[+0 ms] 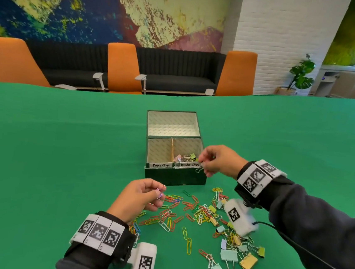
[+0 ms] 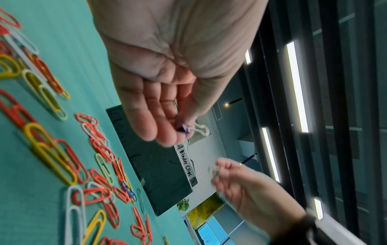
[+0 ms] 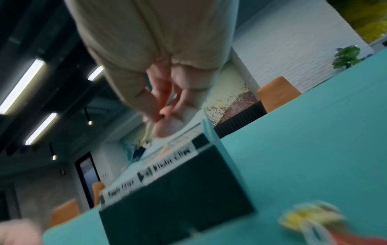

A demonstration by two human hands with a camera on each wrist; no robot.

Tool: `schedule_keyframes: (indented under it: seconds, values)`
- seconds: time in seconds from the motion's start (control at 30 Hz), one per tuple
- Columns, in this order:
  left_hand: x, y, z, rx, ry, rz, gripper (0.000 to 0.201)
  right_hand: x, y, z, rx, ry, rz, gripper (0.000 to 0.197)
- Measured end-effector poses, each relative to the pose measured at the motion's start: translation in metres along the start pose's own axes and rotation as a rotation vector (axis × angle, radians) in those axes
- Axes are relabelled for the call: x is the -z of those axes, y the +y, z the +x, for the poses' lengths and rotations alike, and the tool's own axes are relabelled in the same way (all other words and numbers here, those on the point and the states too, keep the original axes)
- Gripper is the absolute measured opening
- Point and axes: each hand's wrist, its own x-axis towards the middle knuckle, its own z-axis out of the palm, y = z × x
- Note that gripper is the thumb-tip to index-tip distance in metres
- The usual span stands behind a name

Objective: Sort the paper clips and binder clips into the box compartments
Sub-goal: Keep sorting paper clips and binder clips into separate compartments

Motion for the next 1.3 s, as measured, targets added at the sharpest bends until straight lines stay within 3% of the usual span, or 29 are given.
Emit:
schedule_keyframes:
  seconds: [0.13,0.3,0.4,0.53,0.67,0.77,0.9,0.97,1.17,1.3]
  values:
    - [-0.004,0.01,-0.002,-0.042,0.033,0.095,0.022,0.008,-0.016,0.023,0.063,0.267,0.202,0.018]
    - [-0.008,0.043,0.01,-0.123,0.081,0.252,0.013,0.012,0.001,0.014,0.039,0.288,0.218,0.017]
    - [-0.013,0.073,0.035,-0.186,0.141,0.388,0.016,0.017,0.022,-0.005,0.005,0.2,0.137,0.013]
    - [-0.027,0.1,0.067,-0.201,0.164,0.5,0.034,0.031,0.044,-0.031,-0.105,-0.043,-0.083,0.013]
    - [-0.055,0.101,0.063,-0.336,0.138,0.628,0.019,0.033,0.056,-0.043,-0.183,-0.218,-0.303,0.017]
    - [-0.077,0.086,0.054,-0.365,-0.011,0.76,0.009,0.023,0.055,-0.045,-0.186,-0.268,-0.479,0.022]
    - [-0.101,0.062,0.05,-0.25,-0.404,1.086,0.018,0.003,0.05,-0.038,-0.117,-0.3,-0.684,0.037]
    - [-0.108,0.051,0.05,-0.183,-0.508,1.231,0.023,-0.008,0.049,-0.035,-0.109,-0.33,-0.745,0.041]
    - [-0.119,0.037,0.053,-0.119,-0.529,1.257,0.038,-0.017,0.052,-0.033,-0.122,-0.383,-0.907,0.02]
    - [-0.129,0.04,0.054,-0.174,-0.567,1.3,0.02,0.0,0.058,-0.043,-0.201,-0.37,-0.798,0.023]
